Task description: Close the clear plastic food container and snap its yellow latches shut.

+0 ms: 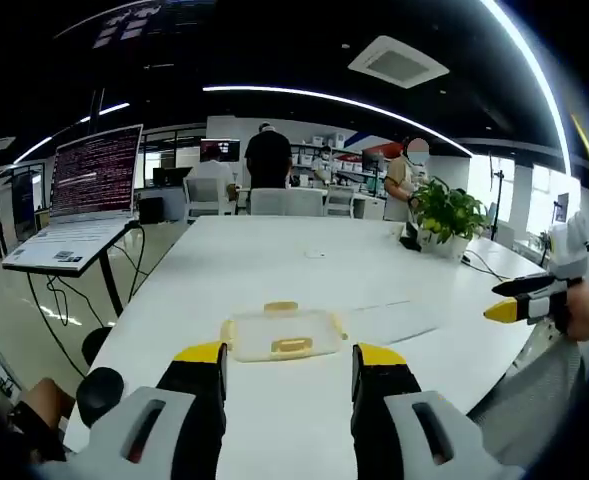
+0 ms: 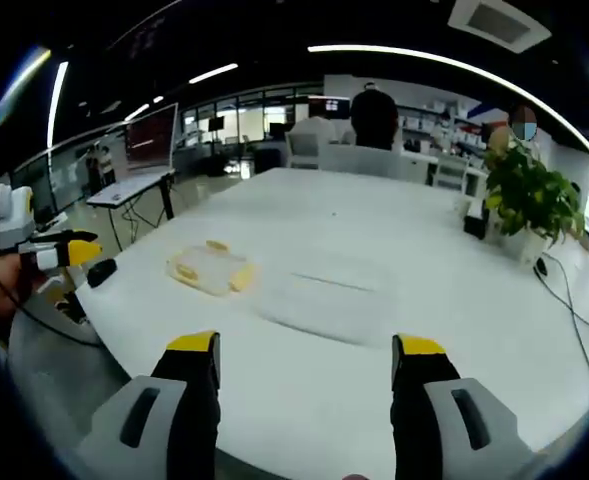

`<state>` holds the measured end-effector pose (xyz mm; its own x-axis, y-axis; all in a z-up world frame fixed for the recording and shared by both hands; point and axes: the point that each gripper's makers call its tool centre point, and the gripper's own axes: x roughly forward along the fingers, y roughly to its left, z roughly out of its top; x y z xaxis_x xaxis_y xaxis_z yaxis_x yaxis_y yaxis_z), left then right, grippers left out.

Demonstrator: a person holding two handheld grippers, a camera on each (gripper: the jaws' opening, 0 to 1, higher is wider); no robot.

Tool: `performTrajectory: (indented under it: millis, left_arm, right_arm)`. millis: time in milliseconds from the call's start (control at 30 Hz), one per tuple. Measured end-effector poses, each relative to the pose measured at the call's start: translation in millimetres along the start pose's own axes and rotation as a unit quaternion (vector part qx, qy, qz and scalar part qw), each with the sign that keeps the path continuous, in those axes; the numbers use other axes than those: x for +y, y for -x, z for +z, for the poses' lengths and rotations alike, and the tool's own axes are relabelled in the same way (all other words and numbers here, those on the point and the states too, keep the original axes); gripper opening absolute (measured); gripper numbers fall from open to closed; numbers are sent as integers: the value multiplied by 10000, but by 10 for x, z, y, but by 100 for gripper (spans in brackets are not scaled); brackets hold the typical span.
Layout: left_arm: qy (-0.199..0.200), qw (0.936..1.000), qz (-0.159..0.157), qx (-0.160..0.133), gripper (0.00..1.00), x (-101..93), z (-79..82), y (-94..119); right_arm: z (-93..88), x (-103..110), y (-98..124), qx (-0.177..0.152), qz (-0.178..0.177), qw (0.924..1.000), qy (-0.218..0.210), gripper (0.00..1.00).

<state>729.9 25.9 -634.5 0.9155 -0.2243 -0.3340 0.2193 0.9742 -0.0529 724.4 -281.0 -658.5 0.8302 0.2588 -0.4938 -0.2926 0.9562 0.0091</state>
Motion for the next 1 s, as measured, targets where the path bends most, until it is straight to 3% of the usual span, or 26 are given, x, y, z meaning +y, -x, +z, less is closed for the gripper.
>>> performTrajectory:
  millis: [1000]
  left_arm:
    - [-3, 10000, 34, -14, 44, 10, -1, 12]
  right_arm:
    - [-14, 22, -7, 34, 41, 10000, 43, 66]
